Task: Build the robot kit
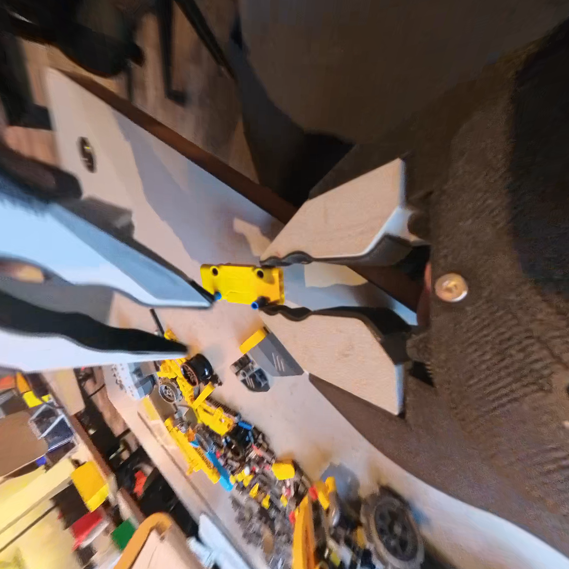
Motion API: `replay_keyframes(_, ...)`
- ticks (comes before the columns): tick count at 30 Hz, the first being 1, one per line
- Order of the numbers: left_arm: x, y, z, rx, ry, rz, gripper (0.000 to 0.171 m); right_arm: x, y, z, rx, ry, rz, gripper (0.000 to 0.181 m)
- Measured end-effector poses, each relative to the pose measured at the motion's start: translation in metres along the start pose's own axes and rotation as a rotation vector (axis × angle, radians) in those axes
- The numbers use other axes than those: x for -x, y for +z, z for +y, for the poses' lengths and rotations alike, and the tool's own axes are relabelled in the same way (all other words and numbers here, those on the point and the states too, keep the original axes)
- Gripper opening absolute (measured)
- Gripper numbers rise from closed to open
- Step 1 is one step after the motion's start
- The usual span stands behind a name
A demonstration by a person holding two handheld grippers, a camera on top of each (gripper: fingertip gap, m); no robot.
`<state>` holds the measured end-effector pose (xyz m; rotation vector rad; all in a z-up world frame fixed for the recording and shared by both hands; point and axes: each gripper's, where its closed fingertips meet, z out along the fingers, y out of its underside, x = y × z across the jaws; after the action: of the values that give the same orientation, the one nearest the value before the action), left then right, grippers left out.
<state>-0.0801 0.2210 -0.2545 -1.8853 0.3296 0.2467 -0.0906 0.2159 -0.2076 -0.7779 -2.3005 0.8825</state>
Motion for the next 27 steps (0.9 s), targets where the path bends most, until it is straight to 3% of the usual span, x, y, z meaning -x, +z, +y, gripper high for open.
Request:
replay_keyframes(2, 0.002, -0.002, -0.009, -0.046, -0.207, 0.054, 0.023, -0.011, -0.016, 0.002, -0.073, 0.118, 0.070, 0.044)
replay_keyframes(5, 0.011, -0.008, -0.035, -0.177, -0.645, 0.177, 0.023, -0.004, -0.031, 0.005, -0.207, 0.265, 0.063, 0.056)
replay_keyframes(9, 0.023, -0.020, -0.064, -0.408, -1.228, 0.407, 0.023, 0.011, -0.035, 0.005, -0.243, 0.195, 0.144, 0.058)
replay_keyframes(11, 0.023, -0.023, -0.064, -0.473, -1.406, 0.450, 0.023, 0.012, -0.034, 0.001, -0.237, 0.159, 0.206, 0.059)
replay_keyframes(14, 0.004, -0.023, -0.061, -0.433, -1.462, 0.466, 0.023, 0.002, -0.037, -0.005, -0.263, 0.146, 0.319, 0.063)
replay_keyframes(22, -0.012, -0.029, -0.080, -0.421, -1.487, 0.479, 0.023, 0.010, -0.037, -0.010, -0.281, 0.044, 0.382, 0.060)
replay_keyframes(27, -0.011, -0.023, -0.070, -0.414, -1.522, 0.434, 0.023, 0.009, -0.028, -0.002, -0.275, 0.064, 0.366, 0.060)
